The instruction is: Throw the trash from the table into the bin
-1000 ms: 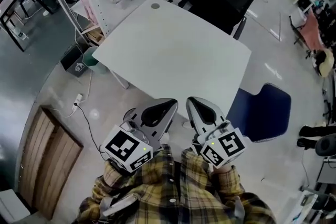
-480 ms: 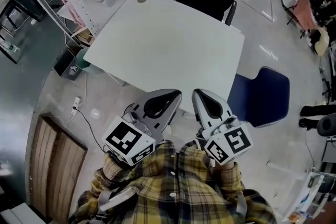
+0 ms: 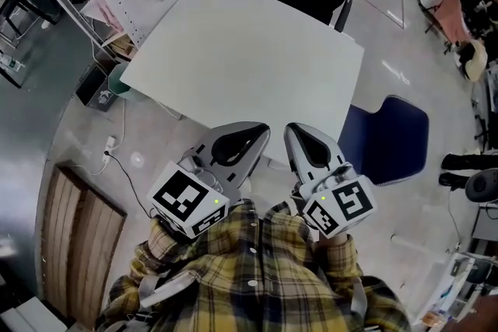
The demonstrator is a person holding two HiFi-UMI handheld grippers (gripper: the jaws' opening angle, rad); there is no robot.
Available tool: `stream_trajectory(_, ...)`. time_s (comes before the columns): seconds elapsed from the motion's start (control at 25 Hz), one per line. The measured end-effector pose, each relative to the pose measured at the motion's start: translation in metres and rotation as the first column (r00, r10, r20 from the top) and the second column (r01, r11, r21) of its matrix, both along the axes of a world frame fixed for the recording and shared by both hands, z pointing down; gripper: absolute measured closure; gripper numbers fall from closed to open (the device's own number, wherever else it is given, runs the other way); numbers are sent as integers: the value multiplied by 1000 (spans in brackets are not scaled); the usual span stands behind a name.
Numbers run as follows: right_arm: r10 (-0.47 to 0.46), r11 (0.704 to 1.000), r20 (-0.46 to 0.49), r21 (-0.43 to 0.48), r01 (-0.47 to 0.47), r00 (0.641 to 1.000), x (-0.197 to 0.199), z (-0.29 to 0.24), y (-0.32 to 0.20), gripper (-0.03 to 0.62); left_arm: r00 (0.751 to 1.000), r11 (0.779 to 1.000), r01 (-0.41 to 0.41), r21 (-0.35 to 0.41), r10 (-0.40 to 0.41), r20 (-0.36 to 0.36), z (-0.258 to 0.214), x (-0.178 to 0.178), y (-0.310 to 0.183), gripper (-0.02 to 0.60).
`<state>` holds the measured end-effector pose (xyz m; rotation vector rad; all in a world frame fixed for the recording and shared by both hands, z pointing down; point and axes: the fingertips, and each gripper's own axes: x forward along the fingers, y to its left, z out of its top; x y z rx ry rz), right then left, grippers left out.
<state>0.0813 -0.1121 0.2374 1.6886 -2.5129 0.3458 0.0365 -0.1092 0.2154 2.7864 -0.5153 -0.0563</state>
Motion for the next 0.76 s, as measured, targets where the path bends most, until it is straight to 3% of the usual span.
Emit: stream_trajectory(0.76, 8, 1000, 11, -23, -8, 1000, 9, 9, -1, 597, 1000, 1000, -3, -20, 3, 21, 10, 11, -2, 571)
